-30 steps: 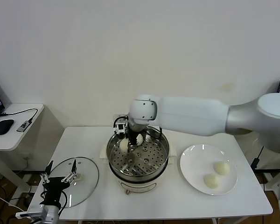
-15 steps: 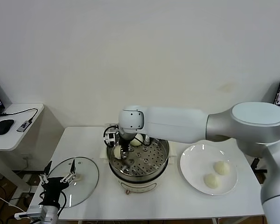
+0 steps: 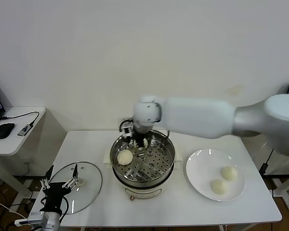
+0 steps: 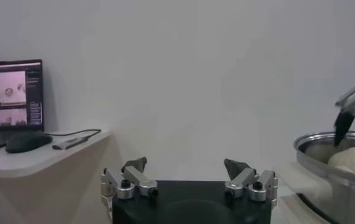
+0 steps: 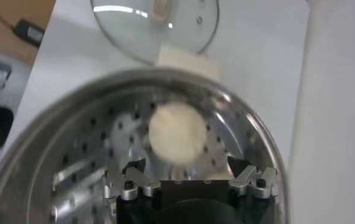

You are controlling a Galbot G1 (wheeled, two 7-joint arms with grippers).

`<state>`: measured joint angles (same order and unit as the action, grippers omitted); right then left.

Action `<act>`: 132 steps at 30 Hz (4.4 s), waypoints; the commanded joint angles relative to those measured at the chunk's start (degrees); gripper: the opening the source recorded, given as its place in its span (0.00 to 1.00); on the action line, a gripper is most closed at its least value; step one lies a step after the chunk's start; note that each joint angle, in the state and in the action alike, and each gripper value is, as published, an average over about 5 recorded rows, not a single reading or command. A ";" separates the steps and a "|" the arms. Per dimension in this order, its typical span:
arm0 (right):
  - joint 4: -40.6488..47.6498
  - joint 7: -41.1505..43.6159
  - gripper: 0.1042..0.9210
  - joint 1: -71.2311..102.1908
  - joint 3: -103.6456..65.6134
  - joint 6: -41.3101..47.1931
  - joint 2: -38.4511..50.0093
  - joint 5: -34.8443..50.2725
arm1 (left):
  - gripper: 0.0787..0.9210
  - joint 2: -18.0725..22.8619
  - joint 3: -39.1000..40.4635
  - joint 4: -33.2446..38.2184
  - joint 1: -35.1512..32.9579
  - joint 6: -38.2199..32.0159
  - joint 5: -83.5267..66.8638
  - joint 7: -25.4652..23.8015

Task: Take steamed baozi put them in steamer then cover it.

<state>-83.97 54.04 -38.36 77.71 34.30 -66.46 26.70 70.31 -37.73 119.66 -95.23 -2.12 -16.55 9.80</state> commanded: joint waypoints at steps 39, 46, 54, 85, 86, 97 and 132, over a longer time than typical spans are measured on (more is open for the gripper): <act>-10.28 4.98 0.88 53.82 -36.94 -17.23 46.33 -37.01 | 0.88 -6.24 0.04 -3.72 -2.04 -0.16 -4.94 -0.99; -5.24 3.58 0.88 53.94 -36.96 -17.19 41.55 -37.09 | 0.88 -5.91 -0.63 -3.76 -2.23 -0.31 -4.31 -0.96; -2.60 2.93 0.88 52.57 -35.55 -16.63 38.49 -37.02 | 0.88 -5.79 -1.26 -3.70 -2.53 -0.45 -3.62 -0.95; -1.11 6.62 0.55 27.16 -29.63 -17.06 38.06 -27.08 | 0.88 -5.37 -0.85 -2.47 -2.28 -0.21 -3.14 -1.07; -1.11 6.79 0.55 24.61 -28.42 -17.17 37.73 -26.09 | 0.88 -5.41 -0.83 -2.47 -2.26 -0.21 -3.15 -1.07; -4.37 5.52 0.56 -0.28 -13.80 -16.65 25.15 -16.15 | 0.88 -5.52 -0.93 -2.43 -2.22 -0.35 -3.34 -1.16; -4.08 6.88 0.57 4.24 2.45 -46.30 -3.30 -27.34 | 0.88 -4.55 -3.29 -1.84 -2.45 -0.97 -3.68 -1.04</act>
<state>-87.63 59.83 -34.30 77.70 -5.40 -66.05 4.99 65.59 -41.03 117.99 -97.77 -2.96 -20.26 8.76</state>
